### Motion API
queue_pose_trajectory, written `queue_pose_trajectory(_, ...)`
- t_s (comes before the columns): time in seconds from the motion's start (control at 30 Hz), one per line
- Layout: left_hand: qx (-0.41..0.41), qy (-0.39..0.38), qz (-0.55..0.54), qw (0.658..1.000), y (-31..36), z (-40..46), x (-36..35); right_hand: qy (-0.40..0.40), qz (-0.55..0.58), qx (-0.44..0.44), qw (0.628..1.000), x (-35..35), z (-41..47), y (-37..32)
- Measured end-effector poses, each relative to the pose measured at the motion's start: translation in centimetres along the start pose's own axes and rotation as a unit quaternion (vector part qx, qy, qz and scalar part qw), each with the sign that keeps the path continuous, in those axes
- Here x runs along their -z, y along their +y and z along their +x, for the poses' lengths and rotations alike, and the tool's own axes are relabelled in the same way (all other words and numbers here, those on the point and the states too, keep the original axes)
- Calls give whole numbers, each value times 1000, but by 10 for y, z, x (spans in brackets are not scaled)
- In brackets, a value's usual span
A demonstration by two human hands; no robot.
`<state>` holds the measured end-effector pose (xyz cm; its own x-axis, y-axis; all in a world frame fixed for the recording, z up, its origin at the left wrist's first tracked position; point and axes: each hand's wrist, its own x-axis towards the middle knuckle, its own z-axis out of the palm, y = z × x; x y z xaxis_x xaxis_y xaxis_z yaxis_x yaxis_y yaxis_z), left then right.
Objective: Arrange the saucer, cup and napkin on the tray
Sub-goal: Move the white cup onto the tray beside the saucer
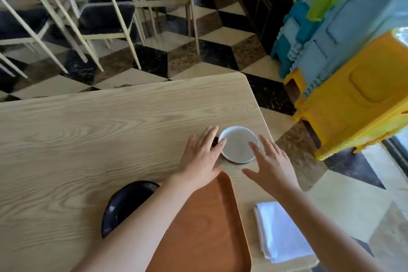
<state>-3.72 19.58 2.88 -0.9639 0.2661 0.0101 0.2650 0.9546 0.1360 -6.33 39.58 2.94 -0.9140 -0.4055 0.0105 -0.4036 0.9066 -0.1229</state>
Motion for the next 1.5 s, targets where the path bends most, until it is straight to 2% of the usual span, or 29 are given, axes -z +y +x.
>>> queue_pose_trajectory(0.1,11,-61,32,998,2,8,-11,0,17,12,1000,-8,6,5)
queue_pose_trajectory(0.17,6,-62,22,998,2,12,-14,5,42,10,999,-10,8,6)
queue_pose_trajectory(0.37,-23,11,-68,997,-8,25,-12,63,90,27,994,-13,11,11)
queue_pose_trajectory(0.57,-14,51,-115,992,-13,7,-4,83,149,37,985,-13,3,5)
queue_pose_trajectory(0.73,21,88,-143,986,-15,-33,0,104,177,85,975,0,-10,-7)
queue_pose_trajectory(0.87,64,119,-148,980,-10,-71,-3,82,203,121,968,-4,-19,-18)
queue_pose_trajectory(1.03,108,119,-144,976,-1,-101,-12,39,215,139,966,-14,-31,-27)
queue_pose_trajectory(1.5,123,137,-148,972,14,-133,-29,28,213,173,961,-24,-53,-30)
